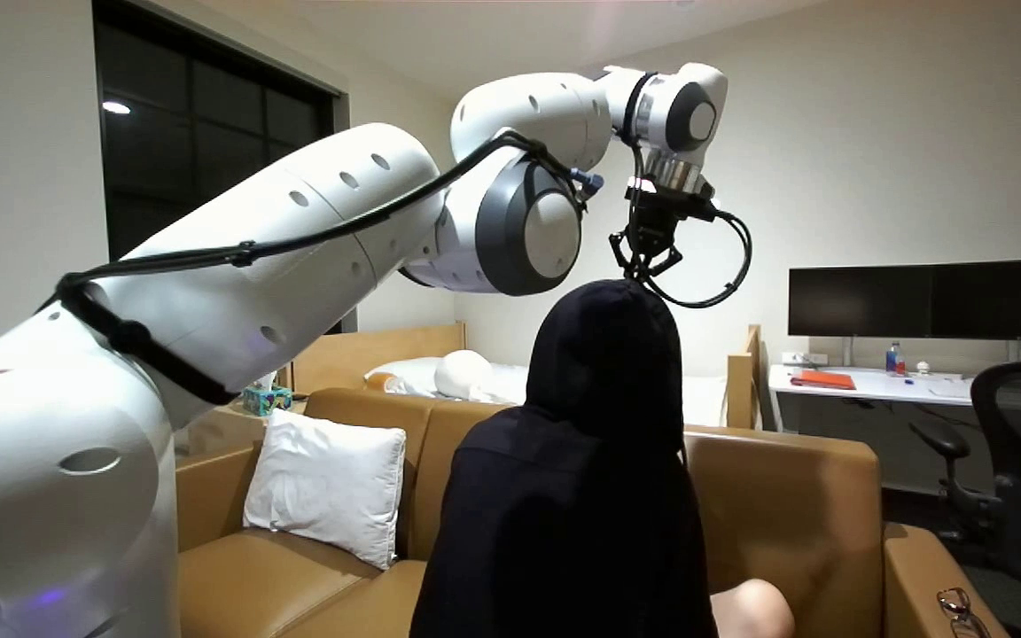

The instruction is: Put the hood over his head

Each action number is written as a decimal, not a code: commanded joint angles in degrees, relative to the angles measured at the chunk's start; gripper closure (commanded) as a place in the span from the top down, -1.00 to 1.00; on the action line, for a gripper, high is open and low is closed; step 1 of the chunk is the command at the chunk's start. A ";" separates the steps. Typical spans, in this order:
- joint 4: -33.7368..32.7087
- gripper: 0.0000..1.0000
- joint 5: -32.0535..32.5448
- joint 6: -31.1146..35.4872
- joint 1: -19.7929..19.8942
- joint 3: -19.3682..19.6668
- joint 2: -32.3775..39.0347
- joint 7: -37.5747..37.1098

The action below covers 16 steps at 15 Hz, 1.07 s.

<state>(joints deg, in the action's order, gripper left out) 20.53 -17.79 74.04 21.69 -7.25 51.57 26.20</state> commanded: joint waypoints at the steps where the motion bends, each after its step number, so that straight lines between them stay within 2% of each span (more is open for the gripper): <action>1: 0.06 -0.28 0.33 0.79 0.53 -0.61 0.09 -2.70; 11: 0.05 0.96 0.01 1.00 0.67 -0.85 -0.74 -5.30; 16: -0.24 1.00 -0.19 0.51 0.94 -1.06 -2.72 -5.62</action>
<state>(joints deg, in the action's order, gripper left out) 20.28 -17.79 75.39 21.77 -7.31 50.78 22.10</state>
